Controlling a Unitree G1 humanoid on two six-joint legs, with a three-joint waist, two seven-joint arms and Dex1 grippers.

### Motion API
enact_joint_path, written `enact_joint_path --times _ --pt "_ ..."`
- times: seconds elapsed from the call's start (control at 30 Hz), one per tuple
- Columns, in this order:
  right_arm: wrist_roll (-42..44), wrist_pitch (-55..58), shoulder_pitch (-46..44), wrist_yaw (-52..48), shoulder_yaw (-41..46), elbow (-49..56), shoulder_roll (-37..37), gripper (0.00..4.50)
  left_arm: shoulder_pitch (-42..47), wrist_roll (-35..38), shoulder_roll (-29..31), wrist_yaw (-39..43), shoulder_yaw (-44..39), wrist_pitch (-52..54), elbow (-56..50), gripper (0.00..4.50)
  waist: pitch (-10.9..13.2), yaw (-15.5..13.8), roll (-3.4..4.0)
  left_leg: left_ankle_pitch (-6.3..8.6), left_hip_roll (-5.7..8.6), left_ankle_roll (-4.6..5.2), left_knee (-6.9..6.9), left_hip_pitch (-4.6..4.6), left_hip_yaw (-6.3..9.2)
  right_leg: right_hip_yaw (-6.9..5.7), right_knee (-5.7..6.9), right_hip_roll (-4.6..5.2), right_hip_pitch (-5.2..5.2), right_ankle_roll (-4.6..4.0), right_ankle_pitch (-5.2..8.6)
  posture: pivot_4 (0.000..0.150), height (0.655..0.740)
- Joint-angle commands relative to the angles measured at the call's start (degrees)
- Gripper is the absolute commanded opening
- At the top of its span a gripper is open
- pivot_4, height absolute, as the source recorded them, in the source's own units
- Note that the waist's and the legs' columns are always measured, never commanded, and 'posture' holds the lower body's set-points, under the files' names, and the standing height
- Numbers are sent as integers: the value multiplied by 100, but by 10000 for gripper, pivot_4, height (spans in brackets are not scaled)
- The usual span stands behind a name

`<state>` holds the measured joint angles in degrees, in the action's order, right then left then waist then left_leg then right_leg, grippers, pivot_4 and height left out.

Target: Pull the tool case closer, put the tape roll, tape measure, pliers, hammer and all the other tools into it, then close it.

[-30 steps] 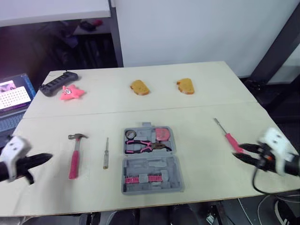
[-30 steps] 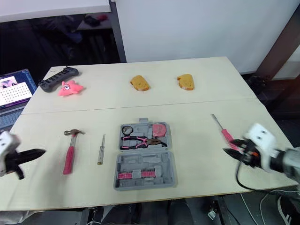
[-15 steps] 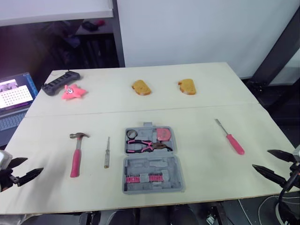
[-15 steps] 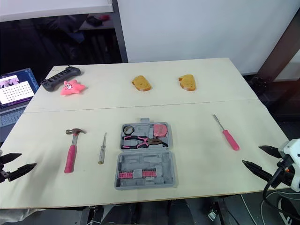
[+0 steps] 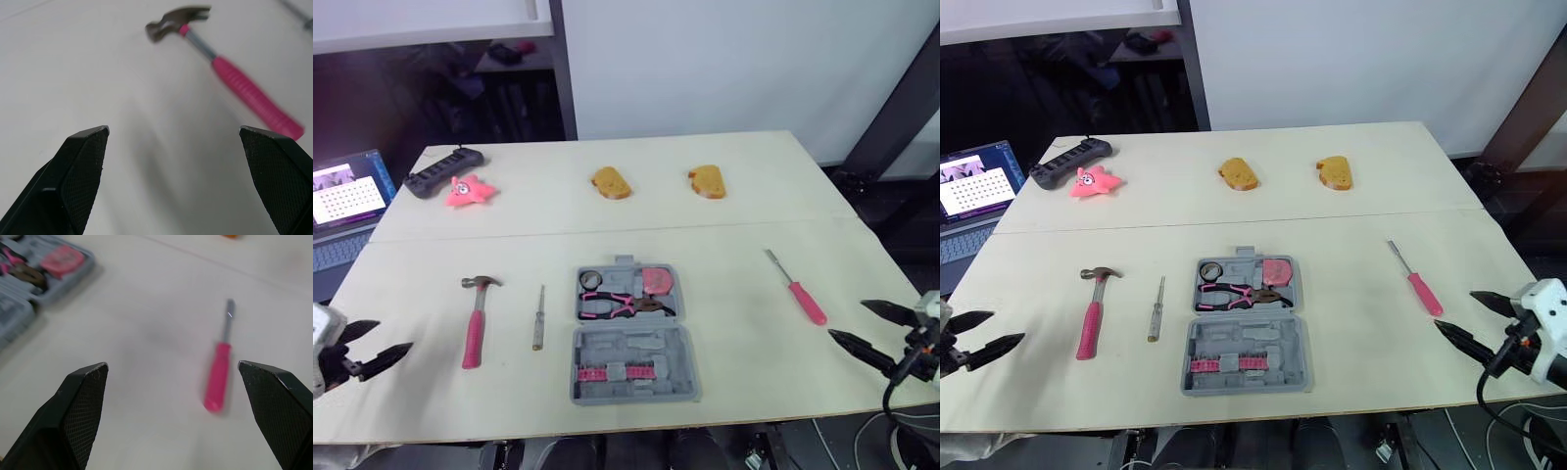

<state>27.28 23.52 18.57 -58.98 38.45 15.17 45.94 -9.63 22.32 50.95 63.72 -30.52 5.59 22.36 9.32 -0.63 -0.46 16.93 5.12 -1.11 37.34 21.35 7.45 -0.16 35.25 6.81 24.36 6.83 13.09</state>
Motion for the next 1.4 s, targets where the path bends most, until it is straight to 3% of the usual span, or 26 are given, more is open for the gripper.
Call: enact_joint_path --times 0.03,0.23,0.43,0.63,0.77,1.1,1.4 --pt "470 371 -449 347 -381 956 16 45000 -71 414 -373 -488 -110 515 -1052 44607 0 24 0 0 -1 0 0 0 0 2 0 0 0 0 0 1500 7219" --pt "886 1095 -2056 576 -2096 1680 106 45000 -135 883 -1191 -2043 243 2351 -3250 44607 1 13 -5 0 -4 -1 5 0 0 3 3 -3 1 -1 -2 1500 7219" --pt "519 1024 -2798 182 -3271 1508 318 45000 103 1314 -1778 -3532 833 4184 -4803 44607 2 -33 -11 1 10 2 12 7 11 -6 10 -4 1 1 -3 1500 7219" --pt "58 712 -3190 53 -3944 1335 323 45000 834 912 -2223 -5103 1617 5643 -5562 44607 2 -13 -14 -2 10 -4 17 3 10 -6 16 -10 0 0 -3 1500 7219" --pt "37 741 -3220 146 -4093 1457 223 45000 1340 536 -2814 -6083 1857 6540 -5513 44607 2 -19 -16 -3 12 -4 24 5 10 -5 21 -11 0 1 -3 1500 7219" --pt "166 1005 -3273 329 -4050 1707 238 45000 1459 -117 -3543 -6551 2407 6883 -4694 44607 -1 -42 -11 1 13 0 53 12 8 -5 27 -10 -5 1 -3 1500 7219" --pt "226 1177 -3304 421 -4037 1800 239 45000 1676 -363 -3769 -6464 2511 7145 -4512 44607 -5 -172 -3 2 15 2 57 9 6 -5 27 -8 -10 1 -3 1500 7219"
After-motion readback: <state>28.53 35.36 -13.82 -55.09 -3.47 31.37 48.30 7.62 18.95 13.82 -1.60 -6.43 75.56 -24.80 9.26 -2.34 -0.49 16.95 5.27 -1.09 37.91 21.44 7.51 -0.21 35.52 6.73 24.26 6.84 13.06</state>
